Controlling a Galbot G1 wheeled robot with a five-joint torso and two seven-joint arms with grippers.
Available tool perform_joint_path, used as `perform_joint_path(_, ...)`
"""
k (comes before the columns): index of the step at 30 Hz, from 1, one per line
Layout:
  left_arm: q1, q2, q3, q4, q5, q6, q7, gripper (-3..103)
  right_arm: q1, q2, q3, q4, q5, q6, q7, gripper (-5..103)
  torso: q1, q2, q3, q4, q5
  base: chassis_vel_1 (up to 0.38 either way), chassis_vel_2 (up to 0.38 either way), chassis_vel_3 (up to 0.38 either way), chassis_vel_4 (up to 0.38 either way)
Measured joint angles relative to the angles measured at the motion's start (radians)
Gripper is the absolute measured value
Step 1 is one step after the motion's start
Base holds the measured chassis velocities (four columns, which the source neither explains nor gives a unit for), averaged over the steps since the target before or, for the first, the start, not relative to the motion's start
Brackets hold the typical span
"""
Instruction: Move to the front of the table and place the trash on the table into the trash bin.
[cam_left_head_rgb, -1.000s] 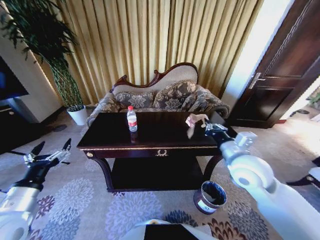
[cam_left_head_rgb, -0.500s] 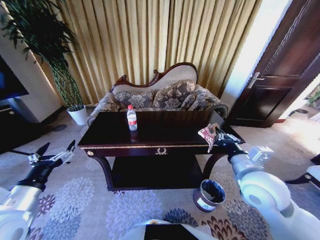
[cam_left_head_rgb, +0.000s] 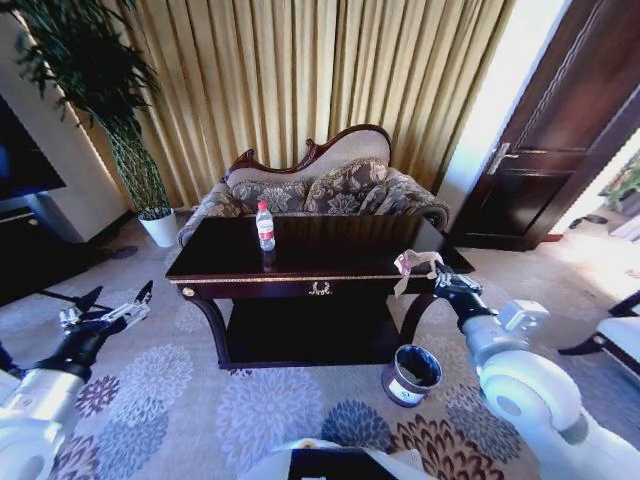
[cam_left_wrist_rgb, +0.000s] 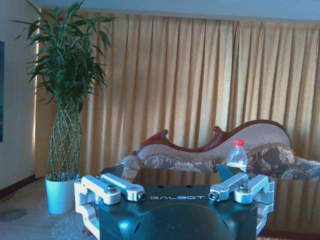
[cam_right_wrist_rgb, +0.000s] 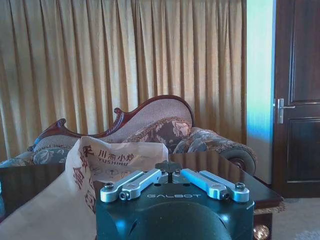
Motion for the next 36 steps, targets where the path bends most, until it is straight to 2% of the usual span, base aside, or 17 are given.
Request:
perform_joint_path(7,0.001,-0.003,0.001,-0.001,0.0,-0.002,-0.01,100,-0.004,0.006,-0.025,-0.018,-0.002,0.016,-0.007,0,0.0,0.0,0.0,0.0,0.0,0.092,-0.099,-0.091,0.117)
perform_joint_path(11,0.002,-0.002,-0.001,-0.001,0.0,-0.004,-0.01,100,0.022,0.018,-0.067,-0.083,-0.029,0.033,-0.01,0,0.0,0.0,0.0,0.0,0.0,0.0,0.0,0.0,0.0)
perform_joint_path(13,0.001,-0.002,-0.001,-0.001,0.0,-0.013,-0.012,100,0.066,0.033,-0.116,-0.229,-0.063,0.066,-0.01,0,0.0,0.0,0.0,0.0,0.0001,0.0,0.0,0.0,0.0)
perform_joint_path(15,0.001,-0.002,-0.001,-0.001,-0.002,-0.02,-0.013,100,0.086,0.036,-0.133,-0.283,-0.069,0.074,-0.009,0,0.0,0.0,0.0,0.0,0.0001,0.0,0.0,0.0,0.0)
perform_joint_path(19,-0.002,-0.005,-0.004,-0.001,-0.004,-0.026,-0.011,100,0.174,0.038,-0.205,-0.518,-0.113,0.1,-0.015,0,0.0,0.0,0.0,0.0002,0.0003,0.0,0.0,0.0,0.0)
perform_joint_path(22,-0.003,-0.01,-0.004,-0.001,-0.004,-0.028,-0.011,100,0.206,0.036,-0.23,-0.605,-0.127,0.103,-0.027,0,0.0,0.0,0.0,0.0,0.0005,0.0,0.0,0.0,0.0)
perform_joint_path(25,-0.002,-0.019,-0.006,-0.001,-0.003,-0.033,-0.009,100,0.281,0.042,-0.279,-0.788,-0.164,0.109,-0.052,0,0.0,0.0,0.0,0.0,0.0002,0.0,0.0,0.0,0.0)
perform_joint_path(31,0.003,-0.024,-0.003,0.0,-0.002,-0.037,-0.006,100,0.364,0.058,-0.337,-0.965,-0.186,0.111,-0.072,0,0.0,0.0,0.0,0.0,0.0001,0.0,0.0,0.0,0.0)
perform_joint_path(36,0.007,-0.026,0.002,0.0,0.003,-0.044,-0.002,100,0.484,0.097,-0.414,-1.167,-0.209,0.107,-0.075,0,0.0,0.0,0.0,0.0001,0.0,0.0,0.0,0.0,0.0)
